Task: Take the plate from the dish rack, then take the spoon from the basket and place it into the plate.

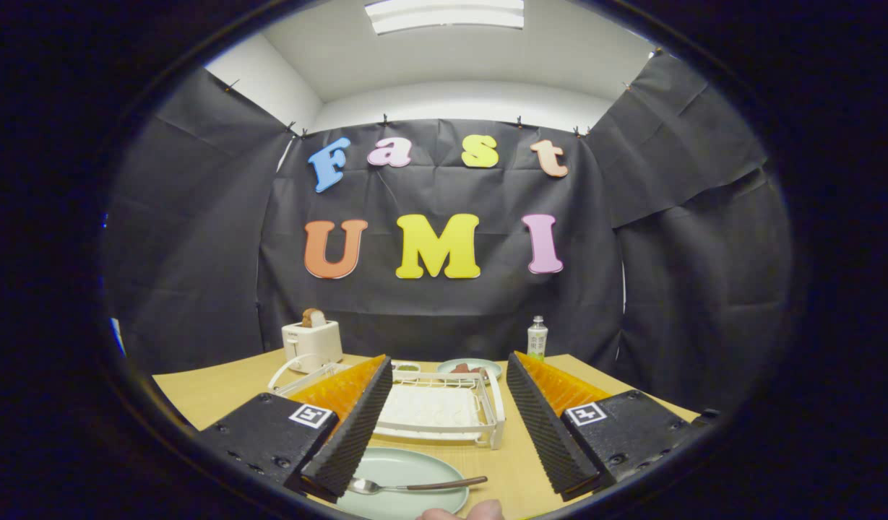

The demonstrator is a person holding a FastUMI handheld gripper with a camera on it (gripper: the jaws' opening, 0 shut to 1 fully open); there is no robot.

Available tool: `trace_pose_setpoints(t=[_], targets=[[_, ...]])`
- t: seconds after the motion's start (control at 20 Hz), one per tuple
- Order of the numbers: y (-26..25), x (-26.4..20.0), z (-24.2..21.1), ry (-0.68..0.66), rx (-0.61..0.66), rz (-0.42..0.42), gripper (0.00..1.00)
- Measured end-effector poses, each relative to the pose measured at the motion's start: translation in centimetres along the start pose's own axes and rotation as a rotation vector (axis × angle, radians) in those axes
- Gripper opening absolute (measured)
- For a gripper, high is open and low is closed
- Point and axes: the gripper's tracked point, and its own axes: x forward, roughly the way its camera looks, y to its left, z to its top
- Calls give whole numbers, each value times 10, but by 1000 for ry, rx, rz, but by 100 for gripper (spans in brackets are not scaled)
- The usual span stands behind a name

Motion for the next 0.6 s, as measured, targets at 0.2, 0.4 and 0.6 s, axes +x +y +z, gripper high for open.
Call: trace_pose_setpoints(t=[0.2,0.4,0.6], targets=[[9,2,-6,-2,20,24,100],[17,4,-17,24,35,32,100],[22,7,-26,46,46,39,100]])
